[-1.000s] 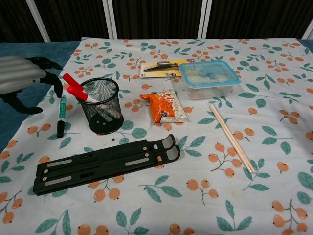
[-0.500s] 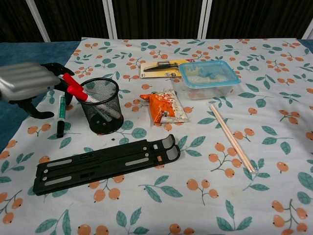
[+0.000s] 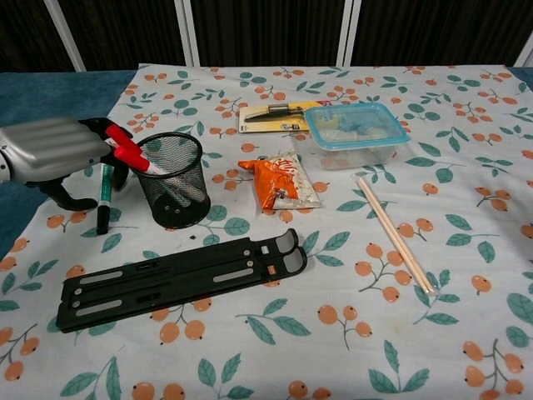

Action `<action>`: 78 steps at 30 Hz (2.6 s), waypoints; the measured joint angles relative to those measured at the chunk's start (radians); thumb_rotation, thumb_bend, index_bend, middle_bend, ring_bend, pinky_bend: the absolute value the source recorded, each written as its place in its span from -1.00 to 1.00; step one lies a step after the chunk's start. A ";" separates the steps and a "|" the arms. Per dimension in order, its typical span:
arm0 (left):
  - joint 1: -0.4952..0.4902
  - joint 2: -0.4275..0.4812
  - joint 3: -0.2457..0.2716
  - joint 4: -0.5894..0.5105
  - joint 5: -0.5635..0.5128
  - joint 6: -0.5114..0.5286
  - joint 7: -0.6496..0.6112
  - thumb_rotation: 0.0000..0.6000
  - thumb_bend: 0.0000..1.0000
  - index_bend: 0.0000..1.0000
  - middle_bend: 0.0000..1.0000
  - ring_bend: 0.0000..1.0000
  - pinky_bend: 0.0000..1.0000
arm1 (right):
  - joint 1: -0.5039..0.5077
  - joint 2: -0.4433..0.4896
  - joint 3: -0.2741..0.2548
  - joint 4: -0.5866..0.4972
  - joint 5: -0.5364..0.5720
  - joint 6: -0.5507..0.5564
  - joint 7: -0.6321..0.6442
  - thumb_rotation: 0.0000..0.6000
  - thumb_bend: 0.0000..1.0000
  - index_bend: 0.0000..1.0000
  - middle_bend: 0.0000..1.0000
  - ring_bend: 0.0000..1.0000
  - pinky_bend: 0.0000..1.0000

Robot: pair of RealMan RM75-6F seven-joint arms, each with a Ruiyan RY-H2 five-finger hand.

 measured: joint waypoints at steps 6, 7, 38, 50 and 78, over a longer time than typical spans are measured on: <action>0.003 -0.007 0.009 0.015 0.001 0.003 -0.004 1.00 -0.34 0.07 -0.04 -0.82 -0.91 | 0.001 0.000 0.000 0.000 0.000 -0.002 0.000 1.00 -0.69 -1.00 -1.00 -1.00 -0.64; 0.004 -0.008 0.011 0.018 0.001 0.004 -0.005 1.00 -0.31 0.10 -0.01 -0.81 -0.91 | 0.001 0.000 0.000 0.000 0.001 -0.002 0.000 1.00 -0.69 -1.00 -1.00 -1.00 -0.64; 0.086 0.233 -0.026 -0.094 0.066 0.324 -0.313 1.00 -0.16 0.24 0.15 -0.68 -0.87 | -0.003 -0.001 -0.006 -0.007 -0.010 0.003 -0.003 1.00 -0.68 -1.00 -1.00 -1.00 -0.64; 0.096 0.272 -0.111 -0.300 -0.008 0.360 -0.605 1.00 -0.17 0.26 0.18 -0.68 -0.86 | -0.004 -0.001 -0.007 -0.008 -0.009 0.003 -0.005 1.00 -0.67 -1.00 -1.00 -1.00 -0.64; 0.005 -0.035 -0.207 -0.359 -0.199 0.201 -0.676 1.00 -0.19 0.26 0.19 -0.68 -0.86 | -0.003 0.001 -0.009 -0.006 -0.012 0.001 0.004 1.00 -0.68 -1.00 -1.00 -1.00 -0.64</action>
